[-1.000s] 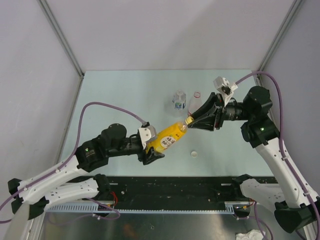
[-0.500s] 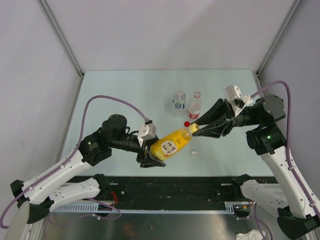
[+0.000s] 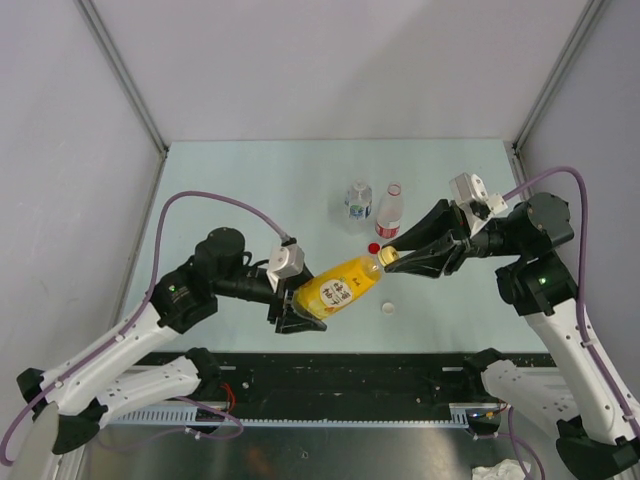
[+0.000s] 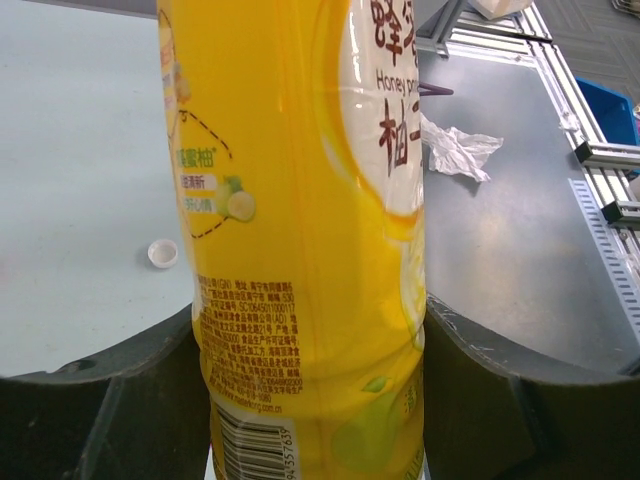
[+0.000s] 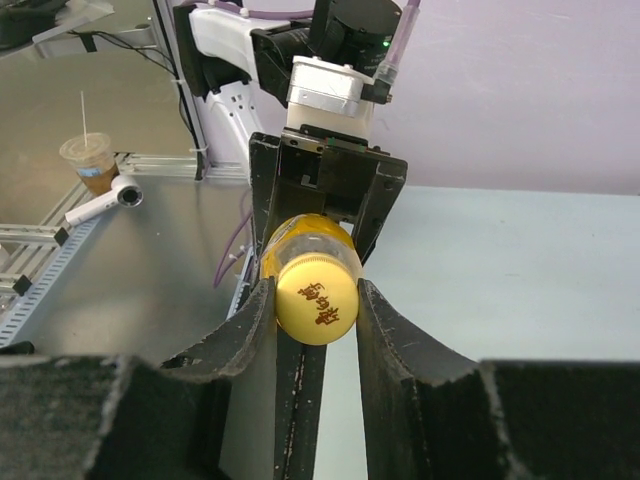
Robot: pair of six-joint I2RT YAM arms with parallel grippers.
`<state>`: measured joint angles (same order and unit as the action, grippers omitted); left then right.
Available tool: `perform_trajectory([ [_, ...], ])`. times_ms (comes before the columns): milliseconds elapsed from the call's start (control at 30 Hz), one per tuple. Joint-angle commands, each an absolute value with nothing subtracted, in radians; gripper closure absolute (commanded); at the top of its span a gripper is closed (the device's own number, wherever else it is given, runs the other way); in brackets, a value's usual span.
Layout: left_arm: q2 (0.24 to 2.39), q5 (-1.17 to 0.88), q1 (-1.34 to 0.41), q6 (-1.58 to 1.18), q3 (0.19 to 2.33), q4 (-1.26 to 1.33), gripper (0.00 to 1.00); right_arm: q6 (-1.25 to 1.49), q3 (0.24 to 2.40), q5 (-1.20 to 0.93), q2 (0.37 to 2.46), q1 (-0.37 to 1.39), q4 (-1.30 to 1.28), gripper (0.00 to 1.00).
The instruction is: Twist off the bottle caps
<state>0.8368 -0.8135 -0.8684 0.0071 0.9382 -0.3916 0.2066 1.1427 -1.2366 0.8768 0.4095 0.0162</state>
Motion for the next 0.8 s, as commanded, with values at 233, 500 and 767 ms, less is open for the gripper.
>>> perform_trajectory([
  [233,0.766,-1.001,-0.875,0.082,0.939,-0.333,1.00,0.092,1.155,-0.941,0.896,0.387,-0.072,0.60],
  [500,0.757,-0.835,-0.870,0.070,0.919,-0.332,1.00,0.114,1.154,-0.944,0.880,0.384,-0.052,0.15],
  [767,0.740,-0.653,-0.869,0.071,0.888,-0.327,1.00,0.108,1.154,-0.952,0.872,0.383,-0.056,0.05],
])
